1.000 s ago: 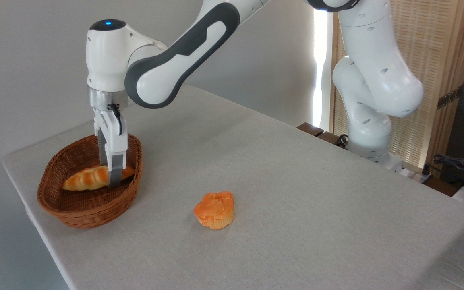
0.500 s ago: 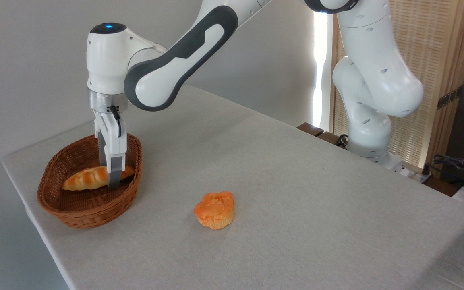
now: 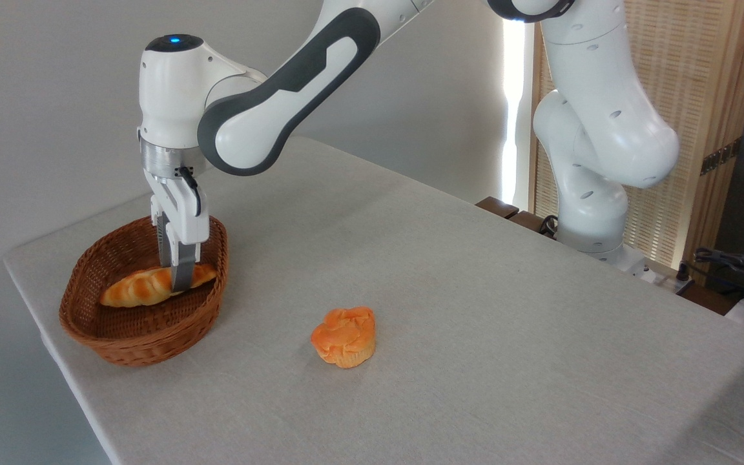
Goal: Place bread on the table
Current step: 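Close the gripper on the braided roll inside the basket, then lift the braided roll out of the basket and carry it toward the orange bun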
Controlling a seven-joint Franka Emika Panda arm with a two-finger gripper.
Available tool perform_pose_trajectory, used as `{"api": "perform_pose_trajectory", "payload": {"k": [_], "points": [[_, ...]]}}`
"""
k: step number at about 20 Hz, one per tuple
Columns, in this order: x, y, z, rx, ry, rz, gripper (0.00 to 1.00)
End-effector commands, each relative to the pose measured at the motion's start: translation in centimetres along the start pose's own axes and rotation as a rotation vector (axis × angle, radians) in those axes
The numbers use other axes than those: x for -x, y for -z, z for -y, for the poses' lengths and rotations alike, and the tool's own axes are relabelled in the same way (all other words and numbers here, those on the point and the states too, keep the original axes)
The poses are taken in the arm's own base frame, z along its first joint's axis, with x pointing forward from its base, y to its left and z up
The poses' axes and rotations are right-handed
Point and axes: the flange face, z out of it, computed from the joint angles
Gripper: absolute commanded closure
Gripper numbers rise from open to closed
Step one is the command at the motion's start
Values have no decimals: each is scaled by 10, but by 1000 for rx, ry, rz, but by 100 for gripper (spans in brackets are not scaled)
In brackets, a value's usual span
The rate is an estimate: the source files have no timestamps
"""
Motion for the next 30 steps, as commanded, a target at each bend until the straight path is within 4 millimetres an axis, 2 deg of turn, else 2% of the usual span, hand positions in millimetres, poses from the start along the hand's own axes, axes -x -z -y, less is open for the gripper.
{"api": "perform_pose_trajectory", "payload": {"k": [1,5,12,16,18,20,23,27,30], "points": [[-3,8,2,-16,51,-25,90],[-6,17,5,-22,59,-41,98],[-3,24,13,-30,70,-45,98],[-5,37,17,-45,74,-63,100],[-5,57,21,-29,106,-60,100],[0,85,38,4,153,-28,100],[4,120,37,49,110,94,100],[40,164,41,95,-60,223,95],[84,180,34,199,-259,347,88]]}}
